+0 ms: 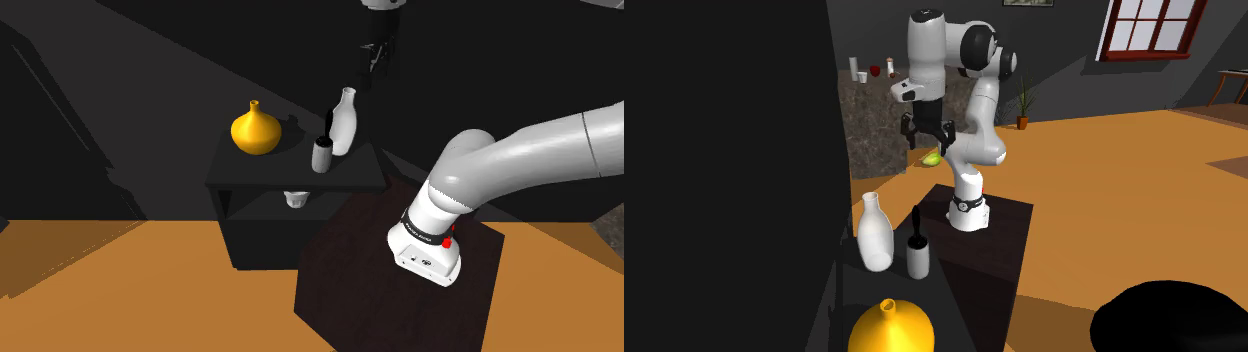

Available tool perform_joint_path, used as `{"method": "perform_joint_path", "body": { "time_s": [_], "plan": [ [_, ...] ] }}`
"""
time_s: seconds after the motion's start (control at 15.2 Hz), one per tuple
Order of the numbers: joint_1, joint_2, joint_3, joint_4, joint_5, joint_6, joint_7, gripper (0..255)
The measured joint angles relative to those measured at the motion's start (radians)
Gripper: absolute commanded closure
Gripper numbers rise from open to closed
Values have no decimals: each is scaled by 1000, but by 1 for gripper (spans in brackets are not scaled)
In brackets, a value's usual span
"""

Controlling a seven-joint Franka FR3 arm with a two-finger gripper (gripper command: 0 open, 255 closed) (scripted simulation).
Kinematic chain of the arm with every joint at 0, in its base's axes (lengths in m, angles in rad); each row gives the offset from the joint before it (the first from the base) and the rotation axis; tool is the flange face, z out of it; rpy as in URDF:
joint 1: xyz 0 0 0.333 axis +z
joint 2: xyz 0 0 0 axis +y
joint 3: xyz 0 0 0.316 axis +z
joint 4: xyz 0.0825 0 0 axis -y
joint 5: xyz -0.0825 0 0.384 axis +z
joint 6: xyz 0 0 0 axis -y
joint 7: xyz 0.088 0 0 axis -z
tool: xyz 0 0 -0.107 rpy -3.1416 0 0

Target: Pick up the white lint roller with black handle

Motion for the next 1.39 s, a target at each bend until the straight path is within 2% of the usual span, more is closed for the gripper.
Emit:
{"method": "perform_joint_path", "body": {
  "time_s": [0.26, 0.86, 1.19, 1.39],
  "plan": [
    [17, 68, 13, -14, -23, 46, -19, 0],
    [70, 388, 71, -33, -137, 233, -76, 0],
    [88, 592, 102, -1, -224, 317, -91, 0],
    [92, 645, 109, -7, -247, 353, -84, 0]
  ]
}}
